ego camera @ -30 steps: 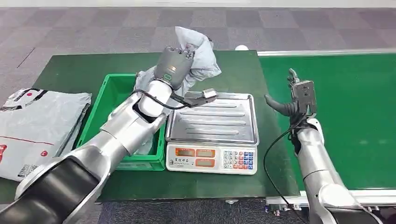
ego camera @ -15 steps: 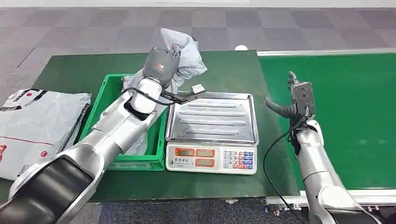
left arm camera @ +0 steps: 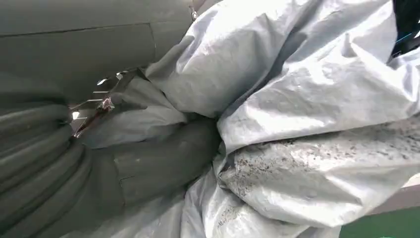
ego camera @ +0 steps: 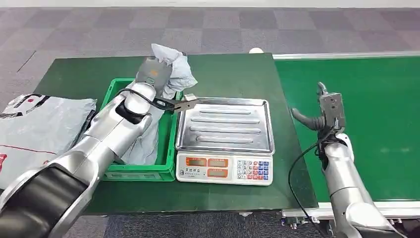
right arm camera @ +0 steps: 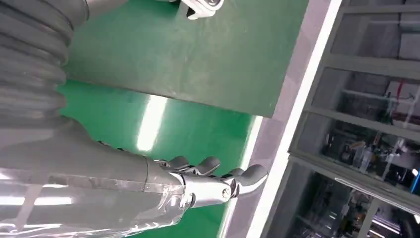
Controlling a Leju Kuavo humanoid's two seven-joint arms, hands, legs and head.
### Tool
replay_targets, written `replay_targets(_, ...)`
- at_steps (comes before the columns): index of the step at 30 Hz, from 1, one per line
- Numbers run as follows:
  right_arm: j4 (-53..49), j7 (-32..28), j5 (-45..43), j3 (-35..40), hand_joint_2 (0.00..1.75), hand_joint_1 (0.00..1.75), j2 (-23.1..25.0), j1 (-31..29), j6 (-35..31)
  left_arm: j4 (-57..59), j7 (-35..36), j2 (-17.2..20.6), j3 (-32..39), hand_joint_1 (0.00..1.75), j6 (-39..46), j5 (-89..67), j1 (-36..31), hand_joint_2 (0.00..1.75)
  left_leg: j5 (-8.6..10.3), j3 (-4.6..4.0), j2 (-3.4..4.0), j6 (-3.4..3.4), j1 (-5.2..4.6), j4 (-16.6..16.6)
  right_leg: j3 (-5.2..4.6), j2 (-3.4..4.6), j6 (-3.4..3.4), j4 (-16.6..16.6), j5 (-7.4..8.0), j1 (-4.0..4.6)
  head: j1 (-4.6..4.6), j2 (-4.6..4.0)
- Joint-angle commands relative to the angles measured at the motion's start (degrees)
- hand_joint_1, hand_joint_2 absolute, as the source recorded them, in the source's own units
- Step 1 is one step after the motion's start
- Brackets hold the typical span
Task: Moved the parcel from conveyor to table for the left to box.
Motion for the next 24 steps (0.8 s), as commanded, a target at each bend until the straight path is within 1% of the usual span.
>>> replay_targets(1, 1.93, 0.14, -0.08, -2.02, 1.75, 0.0, -0.17, -1.62, 0.35, 2.43, -0.16, 0.12, 2.93, 1.75, -0.59, -0.98, -2.4, 1.75, -0.01, 0.08, 0.05, 0.0, 0.04, 0.0, 0.08, 0.04, -0.05, -0.04, 0.02, 0.06, 0.0, 0.0)
replay_targets(2, 1.91, 0.1, -0.07, -2.05, 1.75, 0.0, -0.26, -1.62, 0.37, 2.53, -1.48, 0.05, 3.24, 1.75, -1.9, -0.51, -2.43, 1.75, -0.02, 0.16, 0.09, 0.0, 0.06, -0.04, 0.15, 0.08, -0.07, -0.09, 0.03, 0.08, 0.0, 0.0)
replay_targets(3, 1.89, -0.18, -0.05, -2.25, 1.75, 0.0, -0.69, -1.29, 0.32, 3.02, -5.15, 0.12, 3.97, 1.75, -6.07, 0.8, -2.49, 1.75, 0.0, 0.02, 0.05, 0.0, 0.02, 0.0, 0.01, 0.04, -0.03, -0.02, 0.02, 0.03, 0.0, 0.0)
replay_targets(4, 1.89, -0.23, -0.05, -2.3, 1.75, 0.0, -0.83, -1.23, 0.32, 3.05, -5.14, 0.25, 3.99, 1.75, -6.07, 0.8, -2.39, 1.75, -0.02, 0.09, 0.07, 0.0, 0.04, -0.02, 0.09, 0.06, -0.05, -0.06, 0.02, 0.05, 0.0, 0.0)
replay_targets(5, 1.86, -0.48, -0.31, -2.55, 1.75, 0.0, -0.99, -1.04, 0.63, 3.32, -6.78, 0.34, 3.98, 1.75, -8.08, 1.24, -2.36, 1.75, -0.02, 0.05, 0.04, 0.0, 0.05, 0.0, 0.06, 0.03, -0.03, -0.05, 0.01, 0.06, 0.0, 0.0)
replay_targets(6, 2.53, -0.67, -0.16, -2.78, 1.75, 0.0, -1.1, -1.46, 0.71, 2.84, -6.99, 1.64, 2.08, 1.75, -12.09, -0.2, -2.4, 1.75, 0.0, 0.04, 0.03, 0.0, 0.01, -0.01, 0.03, 0.02, -0.02, -0.01, 0.0, 0.02, 0.0, 0.0)
replay_targets(7, 2.85, -0.7, -0.1, -2.86, 1.75, 0.0, -1.1, -1.84, 0.74, 2.83, -7.44, 2.12, 2.16, 1.75, -13.15, 0.13, -2.23, 1.75, -0.03, 0.14, 0.04, 0.0, 0.05, -0.02, 0.15, 0.03, -0.04, -0.07, 0.0, 0.07, 0.0, 0.0)
replay_targets(8, 3.15, -0.7, 0.0, -2.89, 1.75, 0.0, -1.04, -2.18, 0.72, 2.66, -8.42, 2.61, 2.47, 1.75, -14.13, 1.09, -2.05, 1.75, -0.02, 0.1, 0.09, 0.0, 0.01, -0.03, 0.07, 0.08, -0.04, -0.04, 0.01, 0.02, -0.02, 0.0)
replay_targets(12, 3.51, -0.05, 0.68, -2.58, 1.75, 0.0, -0.27, -3.0, 0.14, 3.5, -8.26, 4.67, 2.43, 1.75, -18.0, 1.8, -1.54, 1.75, -0.03, 0.06, 0.15, 0.0, 0.02, -0.01, 0.01, 0.19, -0.03, -0.02, 0.03, 0.04, 0.0, 0.0)
replay_targets(13, 3.44, 0.11, 0.67, -2.63, 1.75, 0.0, 0.15, -3.13, -0.07, 3.58, -8.01, 5.06, 1.86, 1.75, -18.41, 1.46, -1.41, 1.75, -0.05, 0.15, 0.26, -0.01, 0.04, -0.03, 0.07, 0.3, -0.06, -0.05, 0.04, 0.06, 0.0, 0.0)
replay_targets(15, 1.97, 0.5, 0.74, -2.89, 1.75, 0.0, 0.9, -2.62, -0.89, 3.67, -9.09, 5.05, 1.59, 1.75, -18.07, 1.97, -1.54, 1.75, -0.01, 0.06, 0.16, -0.01, 0.0, -0.03, -0.01, 0.22, -0.03, 0.0, 0.03, 0.02, 0.0, 0.0)
replay_targets(16, 1.61, 0.56, 0.77, -2.94, 1.75, 0.0, 0.96, -2.37, -0.95, 3.47, -9.11, 4.93, 1.46, 1.75, -17.69, 1.92, -1.69, 1.75, -0.04, 0.14, 0.24, -0.01, 0.03, -0.04, 0.06, 0.29, -0.06, -0.04, 0.03, 0.06, 0.0, 0.0)
replay_targets(17, -0.27, 0.85, 0.79, -3.33, 1.75, 0.0, 0.99, -1.09, -1.11, 2.49, -8.6, 4.64, 1.47, 0.0, -14.99, 2.03, -1.5, 1.75, -0.05, 0.21, 0.26, -0.02, 0.07, -0.07, 0.14, 0.31, -0.08, -0.1, 0.05, 0.12, 0.0, 0.0)
replay_targets(18, -1.37, 0.87, 1.01, -3.35, 1.75, 0.0, 1.07, -0.07, -1.08, 2.32, -8.28, 3.62, 0.98, 0.0, -14.51, 1.74, -1.68, 1.75, -0.01, 0.04, 0.1, -0.01, 0.04, -0.01, 0.01, 0.13, -0.03, -0.02, 0.02, 0.09, 0.0, 0.0)
replay_targets(20, -1.5, 0.96, 1.29, -3.41, 1.75, 0.0, 1.23, -0.17, -1.08, 3.18, -8.53, 2.34, 0.55, 0.0, -16.36, 1.94, -2.29, 1.75, -0.01, 0.06, 0.01, 0.0, 0.05, -0.02, 0.08, 0.0, -0.03, -0.06, 0.01, 0.12, 0.0, 0.0)
replay_targets(23, -1.15, 1.04, 1.39, -3.38, 1.75, 0.0, 1.2, -0.5, -1.01, 3.47, -8.35, 2.11, 0.37, 0.0, -16.28, 2.0, -2.37, 1.75, -0.03, 0.06, 0.07, 0.01, 0.06, 0.0, 0.07, 0.06, -0.03, -0.05, 0.01, 0.09, 0.0, 0.0)
replay_targets(24, -0.82, 0.89, 1.06, -3.46, 1.75, 0.0, 1.11, -0.58, -0.11, 3.77, -8.34, 1.98, 0.43, 0.0, -15.66, 2.19, -2.19, 1.75, -0.01, 0.02, 0.06, 0.0, 0.02, 0.0, 0.01, 0.06, -0.02, -0.02, 0.02, 0.03, 0.0, 0.0)
